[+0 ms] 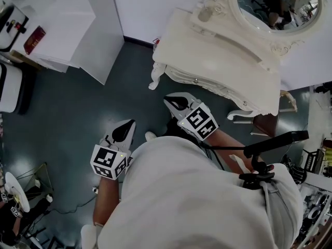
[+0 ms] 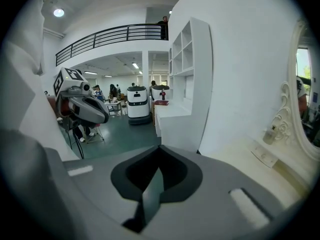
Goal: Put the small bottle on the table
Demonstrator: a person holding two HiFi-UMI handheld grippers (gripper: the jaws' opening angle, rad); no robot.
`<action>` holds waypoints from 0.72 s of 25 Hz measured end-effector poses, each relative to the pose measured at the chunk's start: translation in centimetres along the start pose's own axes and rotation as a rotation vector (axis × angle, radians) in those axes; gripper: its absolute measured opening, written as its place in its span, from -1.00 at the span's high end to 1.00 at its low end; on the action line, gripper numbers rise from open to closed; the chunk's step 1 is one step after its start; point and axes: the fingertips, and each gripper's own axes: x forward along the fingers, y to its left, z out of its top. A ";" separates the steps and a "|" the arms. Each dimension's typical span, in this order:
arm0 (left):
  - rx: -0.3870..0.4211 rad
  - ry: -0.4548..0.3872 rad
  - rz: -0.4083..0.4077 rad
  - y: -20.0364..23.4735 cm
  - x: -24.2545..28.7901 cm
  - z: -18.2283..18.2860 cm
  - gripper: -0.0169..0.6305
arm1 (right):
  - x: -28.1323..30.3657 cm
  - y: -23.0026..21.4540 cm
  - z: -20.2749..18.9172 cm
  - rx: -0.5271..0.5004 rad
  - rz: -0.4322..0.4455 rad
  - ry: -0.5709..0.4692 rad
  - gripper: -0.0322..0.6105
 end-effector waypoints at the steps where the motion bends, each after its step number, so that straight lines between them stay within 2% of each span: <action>1: -0.002 0.003 -0.003 -0.1 0.1 -0.1 0.94 | -0.1 0.0 -0.1 -0.001 0.000 0.000 0.90; 10: -0.006 0.035 -0.026 0.5 2.0 0.0 0.94 | -0.1 -1.2 0.3 0.003 -0.004 -0.003 0.90; 18: 0.050 0.082 -0.093 -1.6 9.5 3.2 0.94 | -3.8 -8.0 -1.7 0.041 -0.061 -0.012 0.90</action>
